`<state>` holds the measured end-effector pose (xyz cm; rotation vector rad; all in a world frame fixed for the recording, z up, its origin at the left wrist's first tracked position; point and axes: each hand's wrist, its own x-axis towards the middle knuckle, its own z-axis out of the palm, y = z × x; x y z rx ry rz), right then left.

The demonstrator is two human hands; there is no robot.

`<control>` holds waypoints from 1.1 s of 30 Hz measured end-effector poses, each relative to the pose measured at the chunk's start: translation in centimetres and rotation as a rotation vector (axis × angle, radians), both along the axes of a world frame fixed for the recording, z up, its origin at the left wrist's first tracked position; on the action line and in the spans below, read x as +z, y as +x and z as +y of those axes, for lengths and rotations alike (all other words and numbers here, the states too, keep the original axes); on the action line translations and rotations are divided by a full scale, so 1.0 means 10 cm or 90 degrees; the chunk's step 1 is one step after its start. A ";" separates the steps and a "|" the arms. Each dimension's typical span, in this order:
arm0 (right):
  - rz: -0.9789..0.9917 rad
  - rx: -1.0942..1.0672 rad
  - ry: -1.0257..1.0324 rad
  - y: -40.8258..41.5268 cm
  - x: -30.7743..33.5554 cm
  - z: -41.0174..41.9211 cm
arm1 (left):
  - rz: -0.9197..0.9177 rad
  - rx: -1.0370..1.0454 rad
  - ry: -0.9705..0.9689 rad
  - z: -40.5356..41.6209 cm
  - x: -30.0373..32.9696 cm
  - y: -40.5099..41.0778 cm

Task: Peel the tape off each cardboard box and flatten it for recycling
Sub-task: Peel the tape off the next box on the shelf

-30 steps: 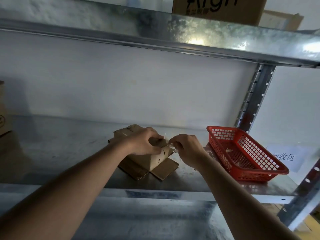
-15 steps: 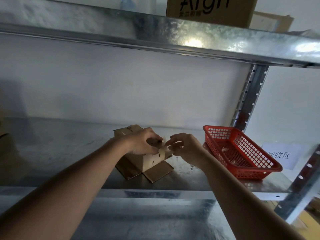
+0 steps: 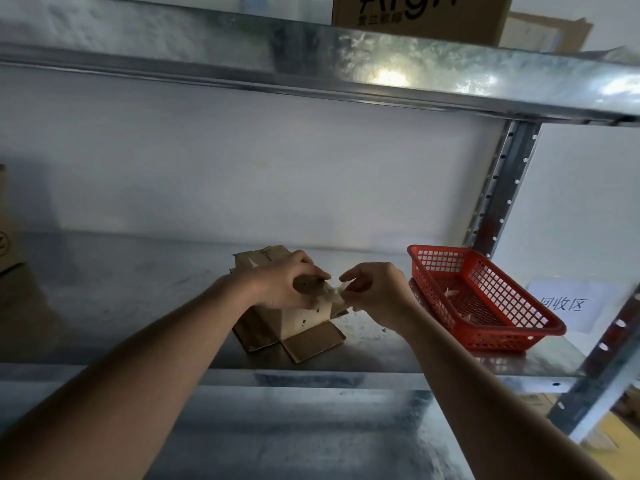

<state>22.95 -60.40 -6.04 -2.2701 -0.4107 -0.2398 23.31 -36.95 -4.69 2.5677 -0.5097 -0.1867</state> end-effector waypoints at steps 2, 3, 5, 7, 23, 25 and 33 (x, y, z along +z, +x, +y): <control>-0.020 -0.008 -0.065 -0.02 0.05 -0.04 | -0.001 -0.009 0.013 0.02 0.03 0.00; -0.037 -0.021 -0.083 -0.03 0.08 -0.05 | -0.007 -0.013 0.022 0.02 0.05 0.00; -0.071 -0.053 -0.072 -0.05 0.11 -0.07 | -0.022 -0.019 0.037 0.02 0.08 -0.01; -0.111 -0.092 -0.051 -0.07 0.11 -0.09 | -0.029 -0.018 0.035 -0.01 0.08 -0.01; -0.004 0.108 0.148 -0.10 -0.17 0.13 | -0.060 0.016 -0.081 -0.04 -0.10 0.02; 0.048 0.114 0.194 -0.10 -0.17 0.12 | -0.063 0.010 -0.068 -0.04 -0.11 0.03; 0.158 0.059 0.354 -0.11 -0.15 0.23 | -0.128 -0.006 -0.023 -0.02 -0.16 0.01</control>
